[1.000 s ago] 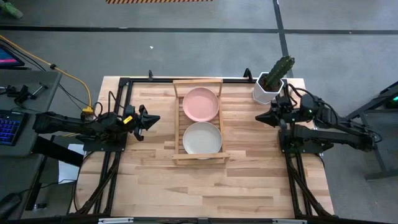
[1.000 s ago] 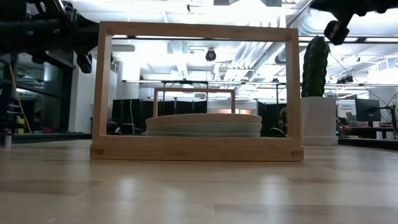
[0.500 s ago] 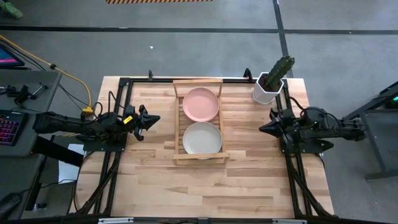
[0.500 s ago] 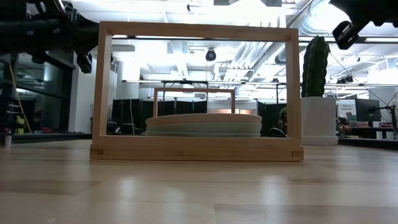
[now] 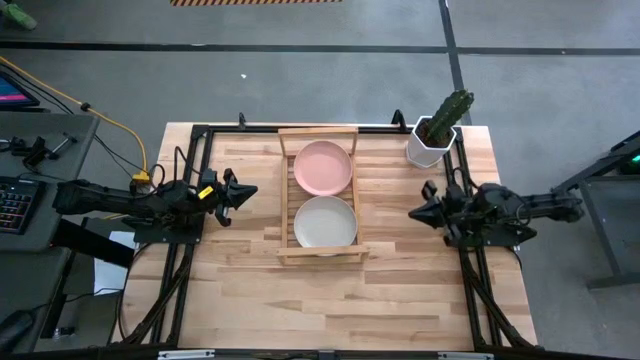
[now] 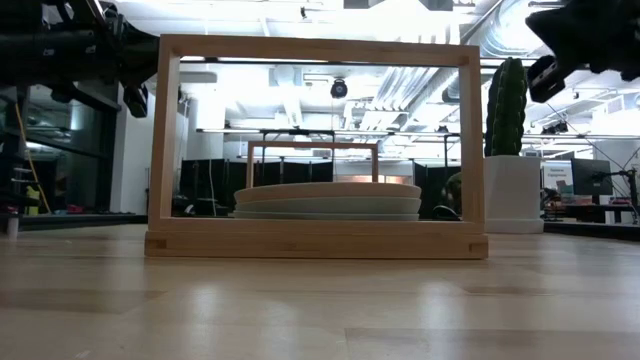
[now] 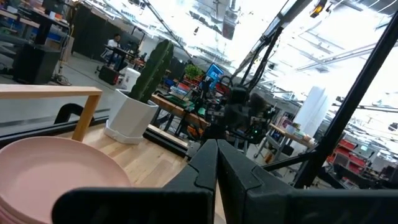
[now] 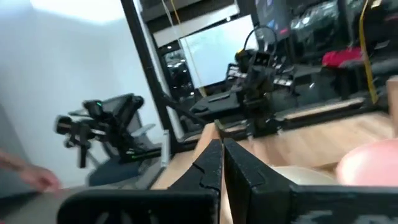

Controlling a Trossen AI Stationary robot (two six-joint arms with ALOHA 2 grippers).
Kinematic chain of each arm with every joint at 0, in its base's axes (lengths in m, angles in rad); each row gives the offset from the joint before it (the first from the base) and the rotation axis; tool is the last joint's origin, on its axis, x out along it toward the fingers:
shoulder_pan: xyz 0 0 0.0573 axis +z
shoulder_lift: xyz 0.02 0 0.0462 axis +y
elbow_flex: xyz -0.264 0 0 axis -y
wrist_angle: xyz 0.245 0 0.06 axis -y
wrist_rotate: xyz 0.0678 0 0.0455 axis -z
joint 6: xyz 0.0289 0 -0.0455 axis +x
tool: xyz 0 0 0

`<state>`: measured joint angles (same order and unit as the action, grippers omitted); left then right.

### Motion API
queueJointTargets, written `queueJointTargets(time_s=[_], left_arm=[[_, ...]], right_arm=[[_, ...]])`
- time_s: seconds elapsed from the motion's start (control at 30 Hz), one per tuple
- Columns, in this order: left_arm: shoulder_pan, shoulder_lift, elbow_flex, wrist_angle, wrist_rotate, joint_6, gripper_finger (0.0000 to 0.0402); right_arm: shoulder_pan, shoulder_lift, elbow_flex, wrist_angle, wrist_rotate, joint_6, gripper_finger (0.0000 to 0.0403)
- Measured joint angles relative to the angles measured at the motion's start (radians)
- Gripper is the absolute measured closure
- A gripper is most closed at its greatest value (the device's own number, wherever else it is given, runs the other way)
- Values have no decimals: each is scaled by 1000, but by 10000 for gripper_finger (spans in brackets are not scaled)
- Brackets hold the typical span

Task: Place and stack plates onto a shelf
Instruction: Return to Home Position

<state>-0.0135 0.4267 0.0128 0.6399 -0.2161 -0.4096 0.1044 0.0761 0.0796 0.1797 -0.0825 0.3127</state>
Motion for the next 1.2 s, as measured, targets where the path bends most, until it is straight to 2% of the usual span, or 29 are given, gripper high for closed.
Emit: queueJointTargets(time_s=[0.13,0.37,0.6,0.7,1.0,1.2], left_arm=[[0,0,0,0,0,-1,401],[0,0,0,0,0,1,401],[0,0,0,0,0,2,401],[0,0,0,0,0,0,401],[0,0,0,0,0,1,401],[0,0,0,-1,0,1,401]], right_arm=[[-27,0,-8,-33,4,-86,403],[-72,0,-10,-146,-43,-95,403],[-71,0,-21,-137,-49,-122,403],[-71,0,-69,-73,-66,-91,403],[-70,-5,-70,-137,-75,-113,403],[-71,11,-69,-151,-37,-109,403]])
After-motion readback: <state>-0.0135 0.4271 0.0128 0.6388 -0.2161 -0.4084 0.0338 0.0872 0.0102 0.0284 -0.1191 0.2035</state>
